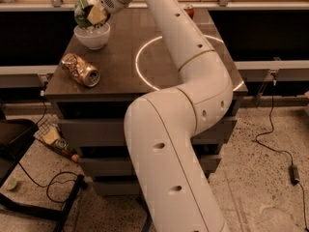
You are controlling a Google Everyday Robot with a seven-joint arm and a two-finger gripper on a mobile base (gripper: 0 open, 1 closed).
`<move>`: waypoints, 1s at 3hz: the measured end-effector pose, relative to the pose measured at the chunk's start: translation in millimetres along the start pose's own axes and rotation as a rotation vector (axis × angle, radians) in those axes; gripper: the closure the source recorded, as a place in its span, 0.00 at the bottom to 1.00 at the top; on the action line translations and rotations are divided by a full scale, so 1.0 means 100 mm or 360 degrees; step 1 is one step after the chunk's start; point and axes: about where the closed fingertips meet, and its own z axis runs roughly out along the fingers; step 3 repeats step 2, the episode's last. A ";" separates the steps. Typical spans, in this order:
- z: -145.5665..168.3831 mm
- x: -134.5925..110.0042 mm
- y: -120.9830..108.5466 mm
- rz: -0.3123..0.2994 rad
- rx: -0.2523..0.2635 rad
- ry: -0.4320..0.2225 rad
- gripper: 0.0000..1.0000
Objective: Place green jalapeno chip bag into white bowl
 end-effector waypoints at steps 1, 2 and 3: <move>0.04 0.01 0.02 0.0001 -0.0009 0.0005 0.12; 0.08 0.02 0.03 0.0002 -0.0016 0.0009 0.00; 0.08 0.02 0.03 0.0002 -0.0016 0.0009 0.00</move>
Offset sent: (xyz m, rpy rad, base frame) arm 0.0002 0.0025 -0.0033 -0.0015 0.0041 0.0028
